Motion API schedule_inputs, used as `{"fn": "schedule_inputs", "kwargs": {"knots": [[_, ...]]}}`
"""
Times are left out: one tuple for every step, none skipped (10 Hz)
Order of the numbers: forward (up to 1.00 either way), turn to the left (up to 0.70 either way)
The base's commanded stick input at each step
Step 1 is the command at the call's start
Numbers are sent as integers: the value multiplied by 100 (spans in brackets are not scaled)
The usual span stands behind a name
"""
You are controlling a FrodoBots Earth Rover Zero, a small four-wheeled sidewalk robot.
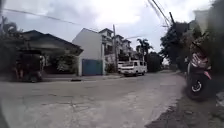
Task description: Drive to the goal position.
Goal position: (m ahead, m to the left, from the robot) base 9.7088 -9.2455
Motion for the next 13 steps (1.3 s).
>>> {"fn": "schedule_inputs", "kwargs": {"knots": [[0,0],[0,0],[0,0],[0,0],[4,0],[27,0],[49,0],[70,0],[70,0],[70,-17],[70,-35],[70,-35],[70,-35]]}}
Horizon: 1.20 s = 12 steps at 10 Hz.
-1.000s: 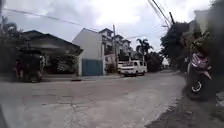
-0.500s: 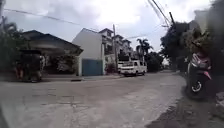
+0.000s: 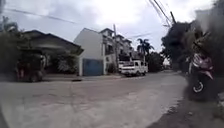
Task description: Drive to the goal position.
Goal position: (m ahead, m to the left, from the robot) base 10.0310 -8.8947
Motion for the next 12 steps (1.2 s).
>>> {"fn": "schedule_inputs", "kwargs": {"knots": [[70,-35],[70,-35],[70,-35],[70,-35],[70,-35],[70,-35],[70,-35],[70,-35],[70,-35],[70,-35],[70,-35],[70,-35]]}}
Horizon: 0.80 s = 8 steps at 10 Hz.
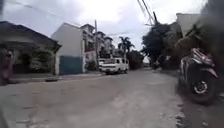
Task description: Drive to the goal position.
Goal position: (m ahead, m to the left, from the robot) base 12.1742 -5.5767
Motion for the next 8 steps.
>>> {"fn": "schedule_inputs", "kwargs": {"knots": [[70,-35],[70,-35],[70,-35],[70,-35],[70,-35],[68,-36],[60,-43],[51,-49]]}}
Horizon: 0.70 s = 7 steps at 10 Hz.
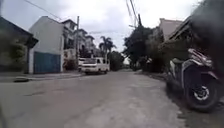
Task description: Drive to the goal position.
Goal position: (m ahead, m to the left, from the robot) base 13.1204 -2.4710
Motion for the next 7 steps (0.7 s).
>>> {"fn": "schedule_inputs", "kwargs": {"knots": [[50,-50],[50,-50],[50,-50],[50,-50],[50,-50],[50,-6],[50,0]]}}
